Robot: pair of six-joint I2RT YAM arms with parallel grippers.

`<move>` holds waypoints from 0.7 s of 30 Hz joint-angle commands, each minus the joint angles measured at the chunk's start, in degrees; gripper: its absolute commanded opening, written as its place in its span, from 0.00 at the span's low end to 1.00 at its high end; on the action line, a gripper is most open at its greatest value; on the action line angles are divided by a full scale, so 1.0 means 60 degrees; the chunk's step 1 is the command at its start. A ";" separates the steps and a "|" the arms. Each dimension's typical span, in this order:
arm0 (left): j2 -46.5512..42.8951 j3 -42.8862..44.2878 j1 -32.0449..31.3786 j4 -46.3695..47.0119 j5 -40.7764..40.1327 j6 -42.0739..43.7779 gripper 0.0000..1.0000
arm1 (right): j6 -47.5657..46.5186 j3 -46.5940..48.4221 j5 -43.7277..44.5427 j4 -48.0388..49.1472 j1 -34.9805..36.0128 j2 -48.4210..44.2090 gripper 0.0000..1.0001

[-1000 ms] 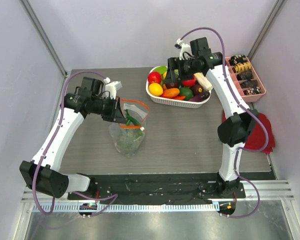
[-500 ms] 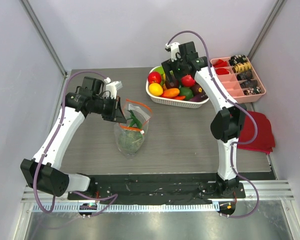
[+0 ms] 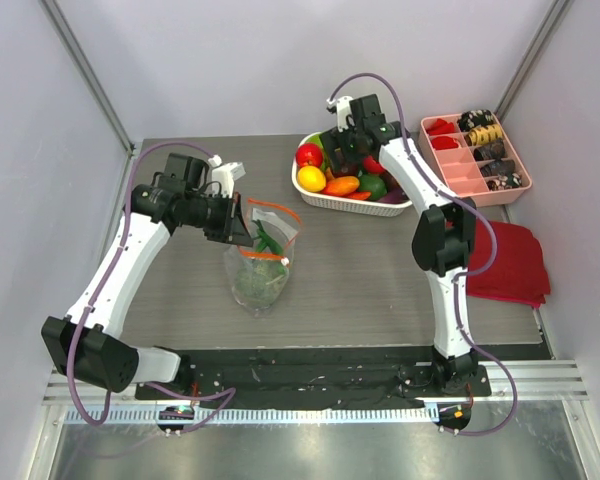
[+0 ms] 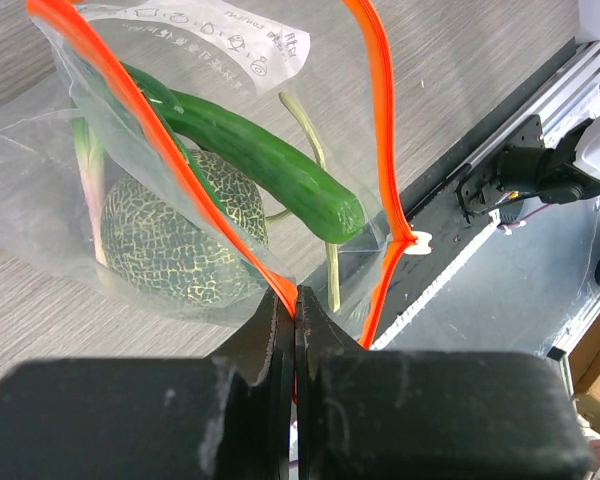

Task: Place the food in the zip-top bag and seal the zipper
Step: Pick up the fake fruit from the bin.

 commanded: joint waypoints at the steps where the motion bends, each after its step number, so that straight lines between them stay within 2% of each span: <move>1: -0.0051 0.0047 -0.0009 0.0265 0.0102 0.0148 0.00 | -0.0129 0.0332 0.0280 0.0732 0.0016 0.0356 0.93; 7: 0.0036 0.0076 0.0006 0.0236 0.0058 0.0177 0.00 | -0.0100 0.0347 0.0148 0.0849 0.0030 0.0489 0.91; 11: 0.0051 0.0105 -0.0009 0.0221 0.0014 0.0207 0.00 | -0.0130 0.0289 0.0075 0.0864 0.0016 0.0343 0.79; 14: 0.0080 0.0149 -0.0009 0.0192 0.0000 0.0236 0.00 | -0.0144 0.0230 0.0046 0.0864 0.0030 -0.0023 0.73; 16: 0.0110 0.0207 0.0006 0.0162 -0.0015 0.0280 0.00 | -0.0174 0.0216 0.0045 0.0864 0.0016 -0.0316 0.65; 17: 0.0110 0.0208 0.0006 0.0148 -0.0030 0.0295 0.00 | -0.0145 0.0201 0.0060 0.0864 0.0016 -0.0418 0.57; 19: 0.0139 0.0252 0.0006 0.0118 -0.0059 0.0324 0.00 | -0.0086 0.0201 0.0119 0.0820 -0.0042 -0.0797 0.51; 21: 0.0183 0.0295 0.0006 0.0089 -0.0030 0.0309 0.00 | 0.0060 0.0186 0.0119 0.0805 -0.0072 -0.1135 0.49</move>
